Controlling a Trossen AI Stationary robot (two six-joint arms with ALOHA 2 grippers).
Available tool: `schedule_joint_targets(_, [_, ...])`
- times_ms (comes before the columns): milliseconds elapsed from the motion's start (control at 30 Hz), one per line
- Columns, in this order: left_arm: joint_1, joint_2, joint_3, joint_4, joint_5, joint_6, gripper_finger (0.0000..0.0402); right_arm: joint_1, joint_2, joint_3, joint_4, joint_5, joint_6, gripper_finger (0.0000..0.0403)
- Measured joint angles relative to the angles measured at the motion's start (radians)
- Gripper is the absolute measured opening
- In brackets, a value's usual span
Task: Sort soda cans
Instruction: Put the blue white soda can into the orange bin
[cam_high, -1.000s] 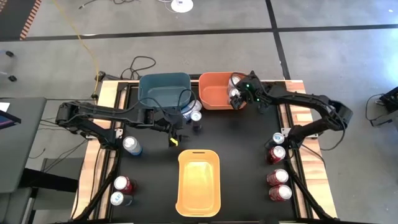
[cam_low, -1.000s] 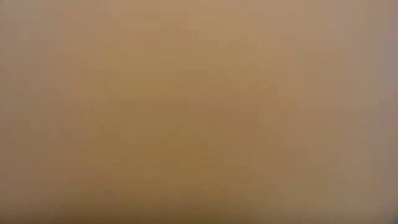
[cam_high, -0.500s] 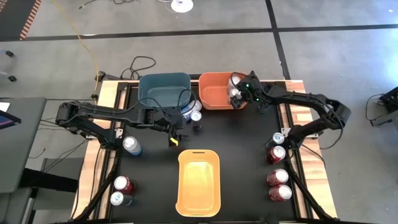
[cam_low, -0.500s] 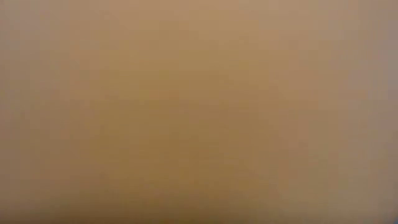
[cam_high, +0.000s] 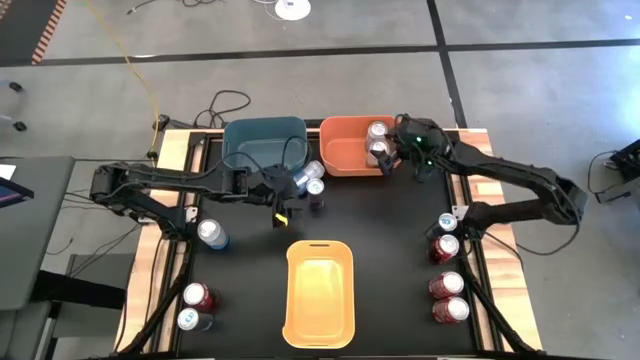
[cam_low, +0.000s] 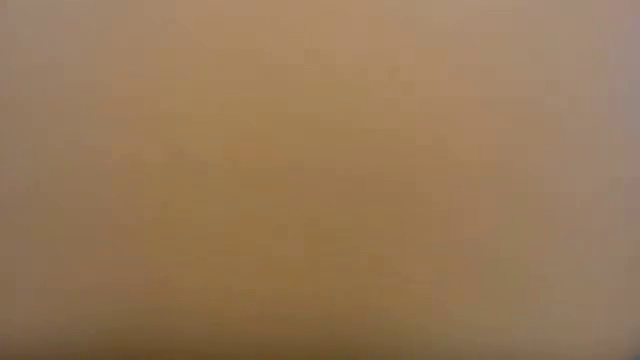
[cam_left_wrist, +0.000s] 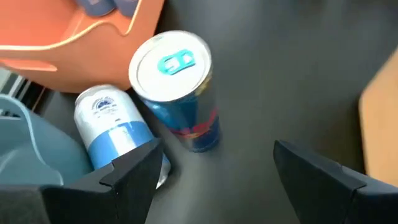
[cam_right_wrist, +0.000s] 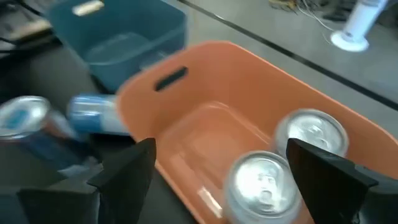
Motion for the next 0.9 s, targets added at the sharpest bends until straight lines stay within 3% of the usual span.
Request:
schedule_joint_targets(433, [0.07, 0.001, -0.234, 0.333, 0.05, -0.113, 0.0299, 0.203, -0.08, 0.0, 0.019, 0.001, 0.09, 0.0374])
schedule_joint_targets(700, [0.123, 0.017, -0.266, 0.447, 0.03, -0.186, 0.0299, 0.317, -0.075, 0.001, 0.094, 0.025, 0.103, 0.0374])
schedule_joint_targets(900, [0.175, 0.095, -0.264, 0.467, 0.029, -0.25, 0.0302, 0.329, -0.075, 0.001, 0.101, 0.056, 0.103, 0.0374])
